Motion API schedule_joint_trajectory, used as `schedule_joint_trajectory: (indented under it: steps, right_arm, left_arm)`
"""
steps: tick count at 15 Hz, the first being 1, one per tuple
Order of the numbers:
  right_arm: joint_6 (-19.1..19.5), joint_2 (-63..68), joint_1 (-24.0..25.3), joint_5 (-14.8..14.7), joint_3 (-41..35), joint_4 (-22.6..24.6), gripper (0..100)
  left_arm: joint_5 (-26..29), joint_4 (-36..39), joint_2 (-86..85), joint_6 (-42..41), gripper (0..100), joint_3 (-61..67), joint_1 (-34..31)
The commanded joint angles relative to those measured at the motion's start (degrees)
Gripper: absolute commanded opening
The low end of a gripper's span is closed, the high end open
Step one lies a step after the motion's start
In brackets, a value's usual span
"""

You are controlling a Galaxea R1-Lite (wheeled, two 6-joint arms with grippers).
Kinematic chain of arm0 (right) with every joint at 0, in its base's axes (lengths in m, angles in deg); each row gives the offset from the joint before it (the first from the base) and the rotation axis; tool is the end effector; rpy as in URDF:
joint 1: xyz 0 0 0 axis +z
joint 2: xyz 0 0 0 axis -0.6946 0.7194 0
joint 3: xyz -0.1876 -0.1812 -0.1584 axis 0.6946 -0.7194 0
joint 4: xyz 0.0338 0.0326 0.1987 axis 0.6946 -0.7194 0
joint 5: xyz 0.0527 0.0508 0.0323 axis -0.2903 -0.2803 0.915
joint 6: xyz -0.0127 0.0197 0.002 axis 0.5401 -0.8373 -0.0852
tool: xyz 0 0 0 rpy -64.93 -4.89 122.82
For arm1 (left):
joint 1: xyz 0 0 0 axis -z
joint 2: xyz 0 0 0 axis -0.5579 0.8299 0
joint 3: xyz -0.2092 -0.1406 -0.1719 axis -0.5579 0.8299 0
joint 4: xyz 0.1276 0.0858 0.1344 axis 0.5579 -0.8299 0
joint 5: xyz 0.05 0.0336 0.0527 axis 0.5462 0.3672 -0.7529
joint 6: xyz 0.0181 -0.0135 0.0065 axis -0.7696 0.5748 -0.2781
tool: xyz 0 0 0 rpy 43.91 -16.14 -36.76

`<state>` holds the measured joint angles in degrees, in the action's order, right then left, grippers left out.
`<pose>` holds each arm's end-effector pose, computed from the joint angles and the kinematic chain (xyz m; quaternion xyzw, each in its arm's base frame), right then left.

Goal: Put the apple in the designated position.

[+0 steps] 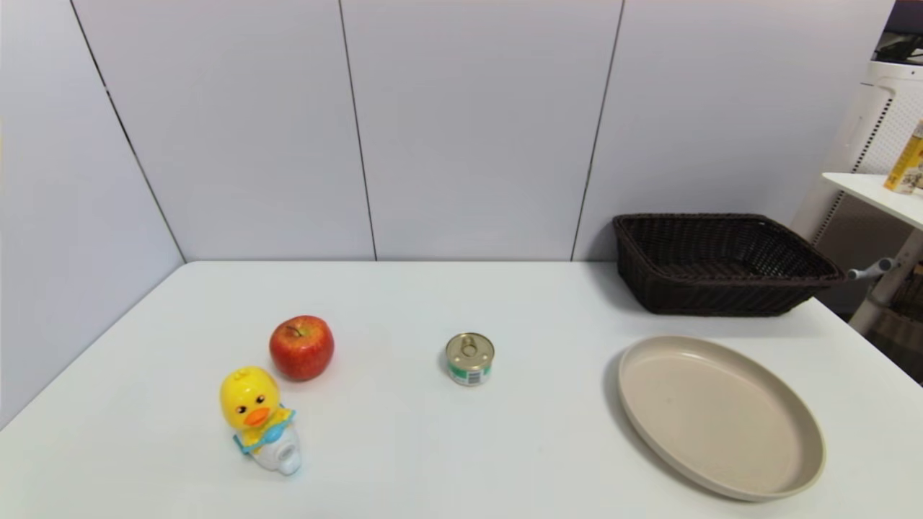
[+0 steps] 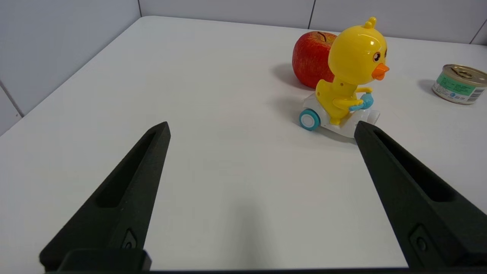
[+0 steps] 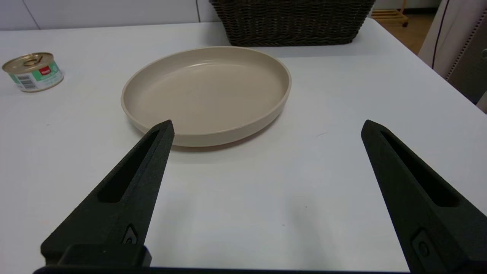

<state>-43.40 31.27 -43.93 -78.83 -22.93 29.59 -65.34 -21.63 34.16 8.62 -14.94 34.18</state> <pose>-0.0130 -0.0006 0.0767 0.0156 0.0069 -0.0084 0.9998 -0.0121 0.0002 0.0761 -0.0271 -0.0027 0.0004 0.9996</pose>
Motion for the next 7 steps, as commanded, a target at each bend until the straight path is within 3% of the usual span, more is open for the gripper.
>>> schedule_joint_trajectory:
  steps: [1, 7]
  right_arm:
    - [-0.1, 0.1, 0.0, 0.0, -0.6, 1.4, 100]
    - [-0.2, 0.1, 0.1, 0.0, -0.6, 1.4, 100]
  left_arm:
    - [0.0, 0.0, 0.1, 0.1, 100, 0.0, 0.0]
    - [0.0, 0.0, 0.1, 0.1, 100, 0.0, 0.0]
